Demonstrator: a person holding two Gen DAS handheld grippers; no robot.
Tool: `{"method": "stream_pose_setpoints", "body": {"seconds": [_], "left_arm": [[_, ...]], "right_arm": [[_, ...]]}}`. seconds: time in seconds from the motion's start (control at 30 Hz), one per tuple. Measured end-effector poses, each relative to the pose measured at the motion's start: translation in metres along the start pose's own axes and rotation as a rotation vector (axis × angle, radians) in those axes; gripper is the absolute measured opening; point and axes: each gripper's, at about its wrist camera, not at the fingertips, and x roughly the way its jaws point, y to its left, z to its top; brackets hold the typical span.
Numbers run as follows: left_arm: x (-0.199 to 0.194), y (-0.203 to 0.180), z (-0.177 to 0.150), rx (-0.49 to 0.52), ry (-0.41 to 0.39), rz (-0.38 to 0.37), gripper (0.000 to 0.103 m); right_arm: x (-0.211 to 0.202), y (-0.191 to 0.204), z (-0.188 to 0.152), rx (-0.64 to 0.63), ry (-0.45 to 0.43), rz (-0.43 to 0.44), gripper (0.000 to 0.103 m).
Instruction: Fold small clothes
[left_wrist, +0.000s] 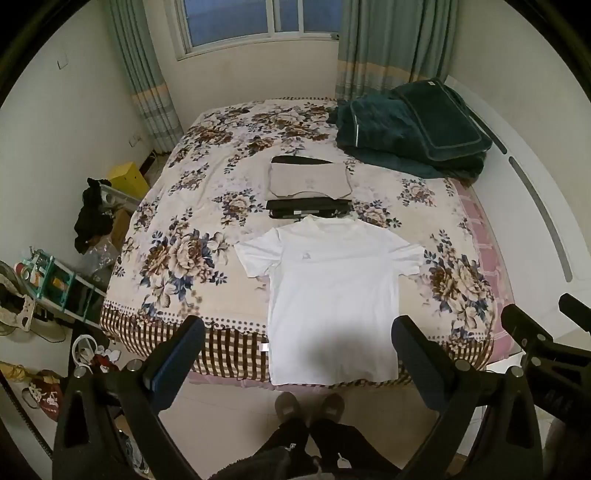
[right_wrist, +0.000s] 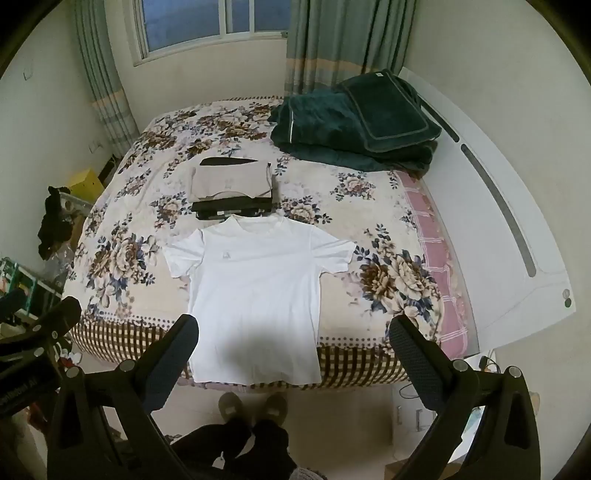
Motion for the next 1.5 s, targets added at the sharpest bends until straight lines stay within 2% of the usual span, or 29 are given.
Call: {"method": "stream_pose_setpoints", "body": {"seconds": [1.37,1.5], "left_arm": [[0.0,0.002,0.0,-0.004,-0.016,-0.01,0.103],[-0.003,-0.008,0.01,-0.003,-0.015,-0.013,0.103]], "right_arm": [[-0.007,0.0,-0.01,-0.003,-0.014,-0.006,0.103],[-0.008,0.0,-0.011,-0.004,-0.014,-0.008,0.103]]}}
